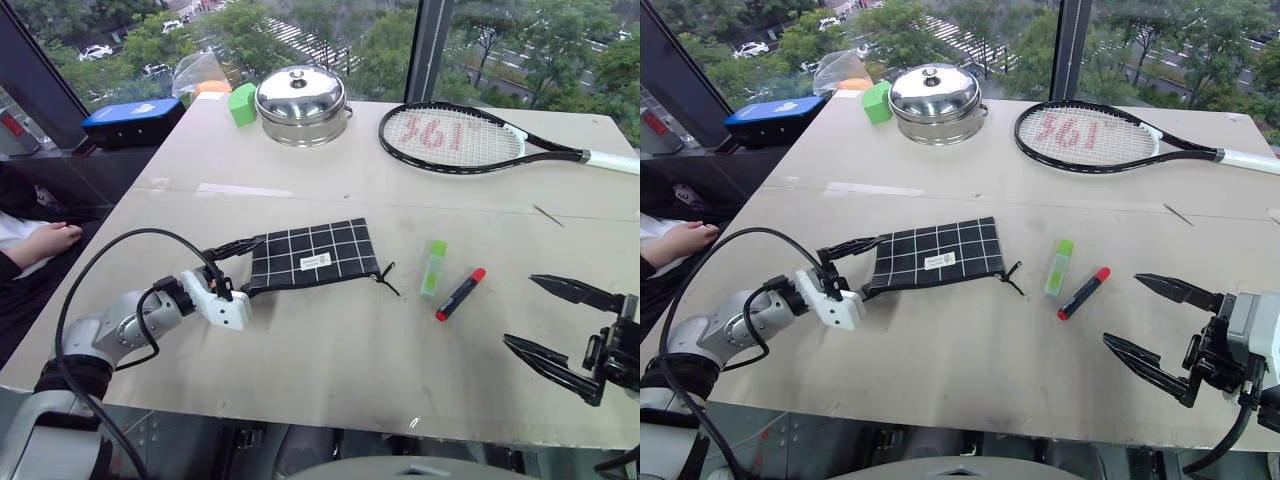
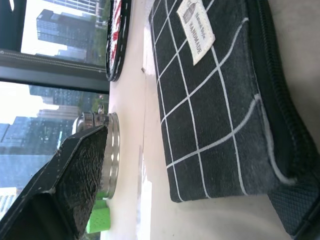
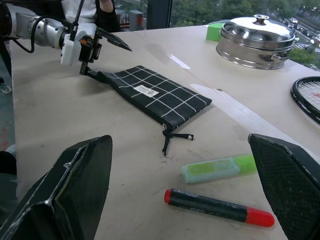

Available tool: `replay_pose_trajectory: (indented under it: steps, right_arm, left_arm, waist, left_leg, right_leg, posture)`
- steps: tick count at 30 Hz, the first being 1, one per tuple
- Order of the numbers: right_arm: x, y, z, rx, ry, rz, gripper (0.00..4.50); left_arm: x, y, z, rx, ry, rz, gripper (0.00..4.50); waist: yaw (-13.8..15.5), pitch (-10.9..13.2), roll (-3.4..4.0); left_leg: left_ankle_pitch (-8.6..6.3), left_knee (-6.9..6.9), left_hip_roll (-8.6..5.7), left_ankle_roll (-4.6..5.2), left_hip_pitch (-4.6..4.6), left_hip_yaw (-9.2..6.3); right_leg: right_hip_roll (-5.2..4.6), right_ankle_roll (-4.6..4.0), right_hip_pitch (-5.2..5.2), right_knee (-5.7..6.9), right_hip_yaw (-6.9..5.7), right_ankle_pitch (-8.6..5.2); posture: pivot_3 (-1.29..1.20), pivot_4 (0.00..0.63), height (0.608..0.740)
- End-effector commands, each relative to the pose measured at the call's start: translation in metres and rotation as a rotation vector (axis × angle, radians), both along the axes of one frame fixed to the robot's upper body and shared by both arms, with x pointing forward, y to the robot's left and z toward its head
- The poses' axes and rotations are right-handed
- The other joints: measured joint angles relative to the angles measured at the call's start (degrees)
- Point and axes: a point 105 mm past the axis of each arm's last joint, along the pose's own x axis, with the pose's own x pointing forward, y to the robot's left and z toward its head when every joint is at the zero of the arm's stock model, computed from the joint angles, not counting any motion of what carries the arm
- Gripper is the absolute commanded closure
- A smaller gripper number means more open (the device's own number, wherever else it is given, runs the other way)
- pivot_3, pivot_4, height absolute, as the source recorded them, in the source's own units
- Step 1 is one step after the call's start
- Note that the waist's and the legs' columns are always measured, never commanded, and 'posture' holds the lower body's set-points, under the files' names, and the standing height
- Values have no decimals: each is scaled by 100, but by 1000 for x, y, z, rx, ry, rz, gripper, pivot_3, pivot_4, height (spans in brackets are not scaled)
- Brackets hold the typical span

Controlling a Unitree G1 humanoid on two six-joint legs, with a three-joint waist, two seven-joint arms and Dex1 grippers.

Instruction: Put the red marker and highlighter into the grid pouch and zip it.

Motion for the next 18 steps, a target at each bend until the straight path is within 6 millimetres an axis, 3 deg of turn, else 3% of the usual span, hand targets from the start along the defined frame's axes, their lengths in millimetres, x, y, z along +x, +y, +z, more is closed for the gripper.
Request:
replay_pose_trajectory:
  steps: [1,2,6,13,18]
  right_arm:
    - [-3,1,8,-13,-50,-7,83]
    - [-3,1,8,-13,-50,-9,83]
    - [-4,2,8,-9,-50,-13,0]
    - [-5,7,7,5,-48,-12,0]
    - [2,17,8,39,-64,-31,0]
  left_arm:
    - [-1,-4,-26,41,115,4,0]
    - [0,-5,-27,42,120,4,0]
    - [0,-3,-32,51,176,5,1133]
    - [-2,3,-34,8,255,30,4474]
    - [0,1,-9,-156,281,55,4474]
  waist:
    - [-5,-2,0]
    - [-6,-4,2]
    - [-7,-9,11]
    - [-30,-37,51]
    - [-155,-42,58]
  left_leg:
    - [0,1,0,0,2,1]
    - [0,2,0,0,3,1]
    - [0,2,0,0,4,1]
    - [0,2,1,0,6,2]
    - [0,0,7,1,10,5]
  right_leg:
    - [0,11,1,2,1,-7]
    - [0,16,2,3,2,-9]
    - [0,17,3,3,2,-10]
    - [0,16,3,3,5,-10]
    - [11,16,1,4,11,-10]
  posture:
    - [0,150,740]
    - [0,150,740]
    - [0,150,740]
    - [0,150,740]
    - [0,150,740]
